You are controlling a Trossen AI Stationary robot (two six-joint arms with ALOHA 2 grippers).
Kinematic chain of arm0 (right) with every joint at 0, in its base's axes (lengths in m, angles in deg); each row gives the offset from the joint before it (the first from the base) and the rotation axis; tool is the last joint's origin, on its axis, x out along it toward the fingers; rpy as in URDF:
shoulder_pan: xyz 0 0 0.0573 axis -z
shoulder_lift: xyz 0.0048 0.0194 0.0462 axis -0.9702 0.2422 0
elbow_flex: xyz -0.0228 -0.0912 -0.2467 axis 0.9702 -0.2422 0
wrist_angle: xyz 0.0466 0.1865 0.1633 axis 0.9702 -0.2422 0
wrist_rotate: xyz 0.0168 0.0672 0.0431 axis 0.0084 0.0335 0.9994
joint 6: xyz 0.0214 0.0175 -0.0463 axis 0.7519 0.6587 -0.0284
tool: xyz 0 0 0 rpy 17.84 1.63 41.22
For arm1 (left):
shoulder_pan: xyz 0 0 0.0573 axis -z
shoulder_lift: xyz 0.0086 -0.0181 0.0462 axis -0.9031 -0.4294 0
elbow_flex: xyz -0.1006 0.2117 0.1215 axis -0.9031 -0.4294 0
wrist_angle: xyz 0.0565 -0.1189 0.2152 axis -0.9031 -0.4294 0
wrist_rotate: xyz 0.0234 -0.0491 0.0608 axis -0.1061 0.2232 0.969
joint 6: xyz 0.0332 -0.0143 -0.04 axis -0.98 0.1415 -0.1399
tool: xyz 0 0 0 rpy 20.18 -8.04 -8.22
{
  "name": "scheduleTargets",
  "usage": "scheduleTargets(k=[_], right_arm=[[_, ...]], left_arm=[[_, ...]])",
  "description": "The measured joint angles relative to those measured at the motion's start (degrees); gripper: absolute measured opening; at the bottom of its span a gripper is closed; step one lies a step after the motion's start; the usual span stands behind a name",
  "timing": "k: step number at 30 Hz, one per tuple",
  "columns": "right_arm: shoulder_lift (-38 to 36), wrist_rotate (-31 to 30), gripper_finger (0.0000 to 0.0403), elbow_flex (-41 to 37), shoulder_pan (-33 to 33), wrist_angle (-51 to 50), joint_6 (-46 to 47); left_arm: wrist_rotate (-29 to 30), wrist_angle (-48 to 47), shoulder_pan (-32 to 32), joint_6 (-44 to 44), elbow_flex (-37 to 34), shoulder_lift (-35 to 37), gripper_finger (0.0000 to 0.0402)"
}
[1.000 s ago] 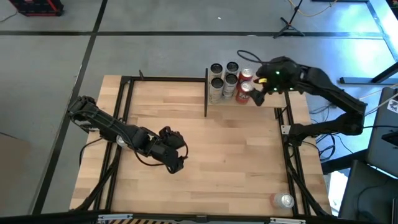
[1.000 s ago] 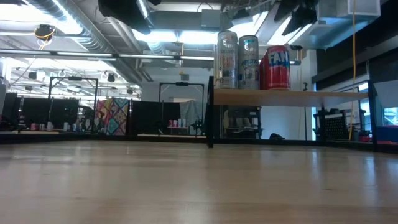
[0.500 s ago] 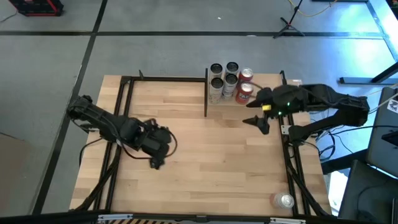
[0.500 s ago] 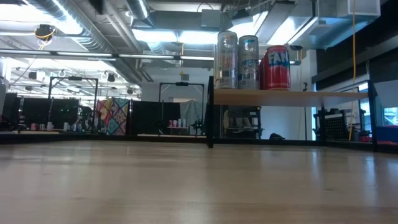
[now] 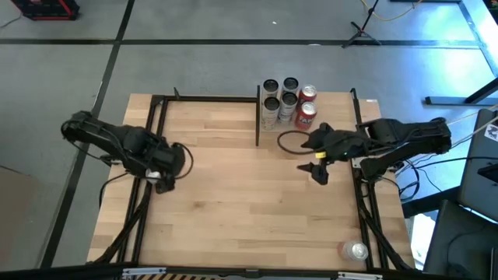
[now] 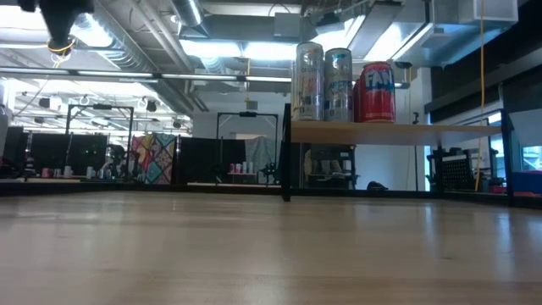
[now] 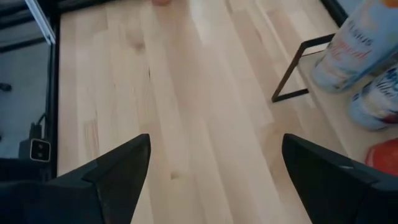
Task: Place canned beverage on shelf
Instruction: Put the top orange white soda can on the shelf
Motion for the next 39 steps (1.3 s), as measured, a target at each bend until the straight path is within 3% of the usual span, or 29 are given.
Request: scheduleTargets(k=[6, 18, 31, 39], right_arm=[[0.7, -0.4, 0.0351, -2.1, 0.1, 0.4, 0.5], [0.7, -0.3, 0.0351, -8.1, 0.1, 5.3, 4.4], [0.7, -0.4, 0.0351, -9.3, 0.2, 10.5, 4.4], [0.7, -0.9, 0.0351, -9.3, 0.2, 11.8, 4.4]], left_arm=[[-1.8, 0.2, -1.1, -2.5, -7.0, 5.6, 0.0352], [-5.5, 0.3, -1.4, -17.6, -19.6, 7.1, 0.0352], [-3.5, 0.2, -4.3, -19.4, -26.2, 12.8, 0.0352], [-8.2, 0.3, -7.3, -22.5, -31.4, 12.6, 0.0352]])
